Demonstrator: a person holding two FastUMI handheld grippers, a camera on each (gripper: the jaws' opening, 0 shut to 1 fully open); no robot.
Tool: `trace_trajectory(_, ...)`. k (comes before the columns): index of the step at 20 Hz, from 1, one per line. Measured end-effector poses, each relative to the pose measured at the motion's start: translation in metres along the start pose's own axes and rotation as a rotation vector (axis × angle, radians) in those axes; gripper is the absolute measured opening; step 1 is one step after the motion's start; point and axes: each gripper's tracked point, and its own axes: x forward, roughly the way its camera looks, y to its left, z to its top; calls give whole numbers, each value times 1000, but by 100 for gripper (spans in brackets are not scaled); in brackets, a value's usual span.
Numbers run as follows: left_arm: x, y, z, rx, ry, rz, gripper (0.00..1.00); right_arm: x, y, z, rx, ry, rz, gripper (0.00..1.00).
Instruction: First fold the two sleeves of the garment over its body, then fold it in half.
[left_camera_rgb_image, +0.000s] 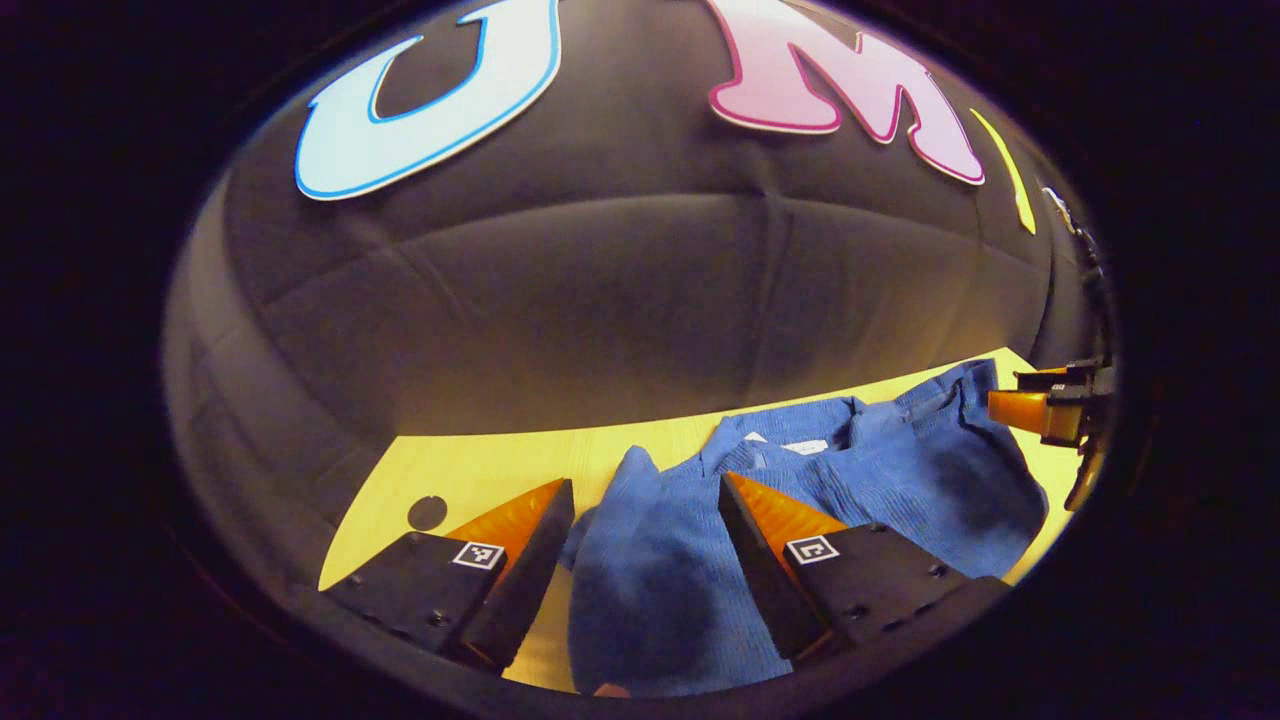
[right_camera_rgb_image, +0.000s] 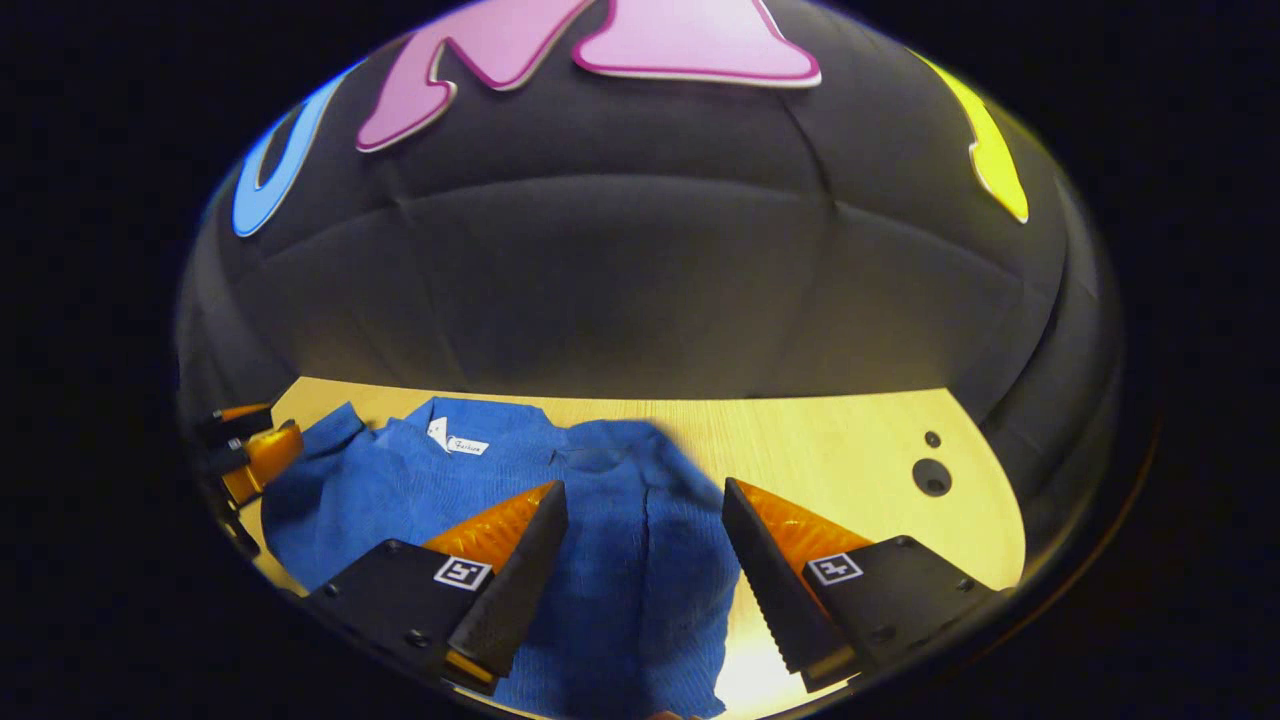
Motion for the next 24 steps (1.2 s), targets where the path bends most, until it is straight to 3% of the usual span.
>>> trace_trajectory(5, -63, -4, 19, -78, -67, 11, 84, -52, 16, 13, -95, -70, 38, 99)
trace_trajectory(9, -132, -21, 29, -66, -126, 14, 84, -109, 19, 30, -62, -139, 46, 99)
trace_trajectory(14, -214, -47, 45, 8, -231, -5, 84, -195, 9, 49, -2, -269, 4, 98)
trace_trajectory(19, -309, -59, 47, -52, -358, -58, 84, -290, 28, 39, -9, -283, 28, 98)
trace_trajectory(21, -349, -54, 58, -84, -444, -53, 87, -331, 42, 39, 21, -319, 39, 98)
trace_trajectory(22, -373, -49, 49, -86, -469, -50, 82, -353, 50, 39, 35, -346, 49, 98)
trace_trajectory(24, -409, -36, 42, -75, -497, -8, 82, -398, 66, 43, 48, -416, 71, 98)
